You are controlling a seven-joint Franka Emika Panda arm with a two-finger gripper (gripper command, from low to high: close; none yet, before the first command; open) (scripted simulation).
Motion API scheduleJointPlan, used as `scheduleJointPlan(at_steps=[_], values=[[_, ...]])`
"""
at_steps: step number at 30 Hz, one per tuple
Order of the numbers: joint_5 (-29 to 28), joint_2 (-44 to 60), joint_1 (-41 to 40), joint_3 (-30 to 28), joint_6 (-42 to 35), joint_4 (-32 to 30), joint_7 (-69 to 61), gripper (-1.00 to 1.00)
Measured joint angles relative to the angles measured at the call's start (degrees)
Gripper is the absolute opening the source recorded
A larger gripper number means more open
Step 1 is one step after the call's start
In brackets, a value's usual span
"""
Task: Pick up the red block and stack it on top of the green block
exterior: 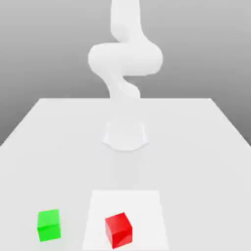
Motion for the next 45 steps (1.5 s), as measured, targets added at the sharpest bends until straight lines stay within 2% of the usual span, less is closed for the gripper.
scheduleJointPlan(at_steps=[14, 19, 24, 29, 30, 37, 42, 45], values=[[4.80, 29.53, 5.34, -5.83, 11.61, -6.22, -16.89, 0.00], [5.28, 39.83, 5.62, -6.23, 15.76, -8.43, -21.97, 0.00], [3.46, 49.87, 5.19, -6.42, 20.13, -10.58, -25.29, 0.00], [5.64, 60.18, 3.57, -4.38, 28.08, -9.59, -27.74, 0.00], [5.85, 61.54, 3.16, -3.91, 29.21, -9.39, -27.88, -1.00], [5.77, 61.51, 3.08, -3.84, 29.12, -9.40, -27.84, -1.00], [2.94, 52.58, 4.06, -5.78, 21.62, -10.79, -25.74, -1.00], [2.98, 49.84, 0.01, -10.19, 18.24, -10.23, -25.45, -1.00]])
